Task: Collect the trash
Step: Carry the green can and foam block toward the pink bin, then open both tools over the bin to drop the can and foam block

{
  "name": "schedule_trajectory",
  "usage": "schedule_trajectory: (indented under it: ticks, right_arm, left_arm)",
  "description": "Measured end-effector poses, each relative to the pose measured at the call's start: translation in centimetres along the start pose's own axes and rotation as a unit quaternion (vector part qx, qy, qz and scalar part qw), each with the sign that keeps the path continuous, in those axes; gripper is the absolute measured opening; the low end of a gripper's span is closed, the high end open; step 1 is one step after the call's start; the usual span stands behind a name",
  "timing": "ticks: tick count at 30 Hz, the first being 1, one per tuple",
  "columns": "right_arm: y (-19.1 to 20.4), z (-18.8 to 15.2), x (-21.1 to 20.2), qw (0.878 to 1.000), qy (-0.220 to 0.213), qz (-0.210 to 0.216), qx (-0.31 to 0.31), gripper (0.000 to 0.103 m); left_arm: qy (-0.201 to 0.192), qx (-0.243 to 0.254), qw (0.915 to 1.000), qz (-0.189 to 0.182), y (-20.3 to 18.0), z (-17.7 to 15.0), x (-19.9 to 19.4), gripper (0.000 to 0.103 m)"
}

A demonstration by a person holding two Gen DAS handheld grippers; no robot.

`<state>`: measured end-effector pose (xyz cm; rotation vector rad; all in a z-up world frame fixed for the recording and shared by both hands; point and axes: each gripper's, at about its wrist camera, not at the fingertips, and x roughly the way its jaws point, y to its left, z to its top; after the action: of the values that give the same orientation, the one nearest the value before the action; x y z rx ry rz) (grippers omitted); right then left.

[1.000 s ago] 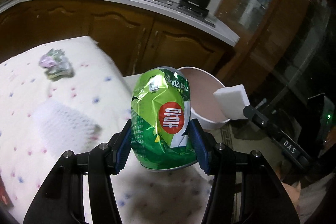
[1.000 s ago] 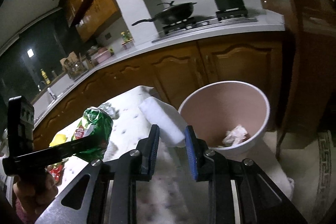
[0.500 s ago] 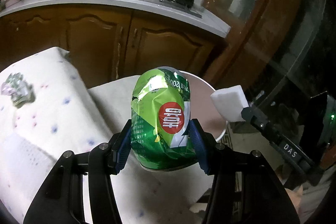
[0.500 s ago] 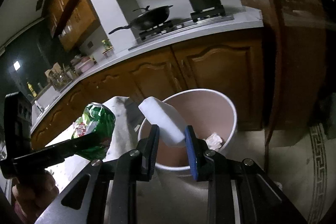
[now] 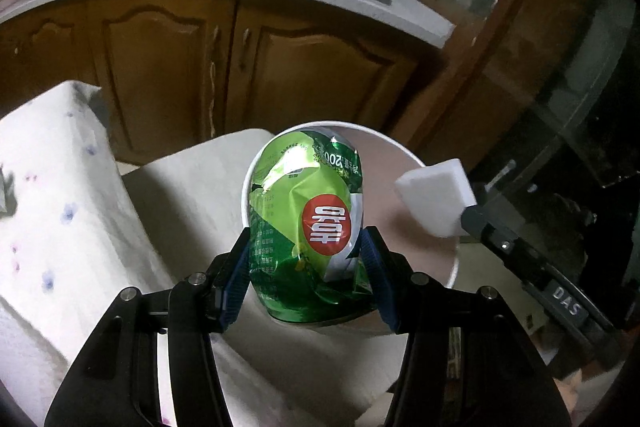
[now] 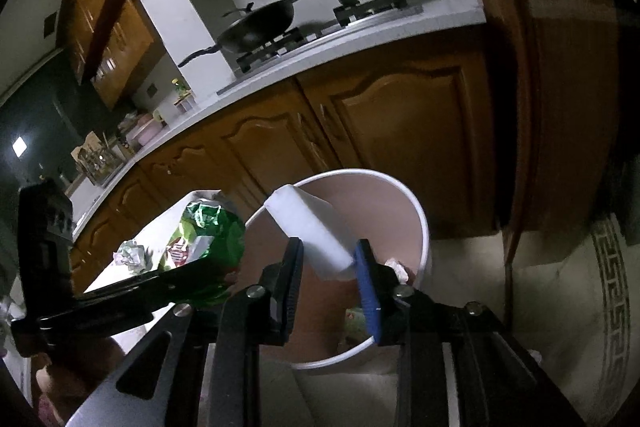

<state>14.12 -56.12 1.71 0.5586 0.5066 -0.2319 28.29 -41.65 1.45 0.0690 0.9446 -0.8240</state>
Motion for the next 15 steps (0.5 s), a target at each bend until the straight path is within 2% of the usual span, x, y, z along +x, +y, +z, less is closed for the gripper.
schedule_trajectory:
  ticks: [8,15]
  right_arm:
    - [-1.5,-0.3,0.2,1.0,-0.003,0.009,0.029,0.044]
    - [-1.7,-0.4,-0.9,0.999,-0.014,0.018,0.043,0.052]
  left_arm:
    - [0.009,0.003,0.9999,-0.011,-0.4,-0.6,1.4,0.054]
    - [-0.008,0.006,0.9998,-0.014,-0.3,-0.7,-0.2,0.06]
